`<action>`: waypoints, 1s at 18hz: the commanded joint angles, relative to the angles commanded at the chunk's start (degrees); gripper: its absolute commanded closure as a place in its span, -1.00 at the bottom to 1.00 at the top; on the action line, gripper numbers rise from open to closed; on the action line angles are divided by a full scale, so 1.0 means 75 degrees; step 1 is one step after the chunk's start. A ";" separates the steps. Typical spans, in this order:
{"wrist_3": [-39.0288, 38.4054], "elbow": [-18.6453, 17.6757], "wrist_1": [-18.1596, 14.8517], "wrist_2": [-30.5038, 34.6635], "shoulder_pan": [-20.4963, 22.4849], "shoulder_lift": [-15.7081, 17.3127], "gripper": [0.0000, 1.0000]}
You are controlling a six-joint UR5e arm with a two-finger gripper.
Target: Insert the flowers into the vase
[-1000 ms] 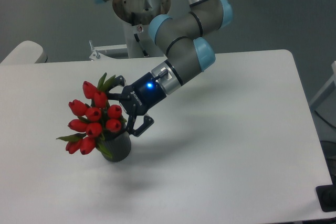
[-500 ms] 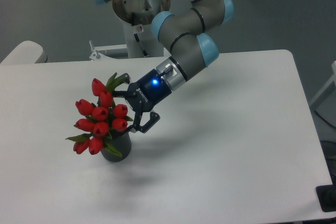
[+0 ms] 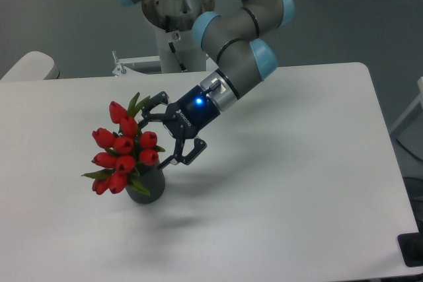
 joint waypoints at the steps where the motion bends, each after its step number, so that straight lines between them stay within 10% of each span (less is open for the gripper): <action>1: 0.0000 0.0012 -0.0012 0.0000 0.0093 0.0035 -1.00; 9: -0.0012 0.0550 -0.0023 0.0081 0.0866 0.0223 -1.00; 18: -0.0023 0.1897 -0.0047 0.3840 0.1149 0.0282 -1.00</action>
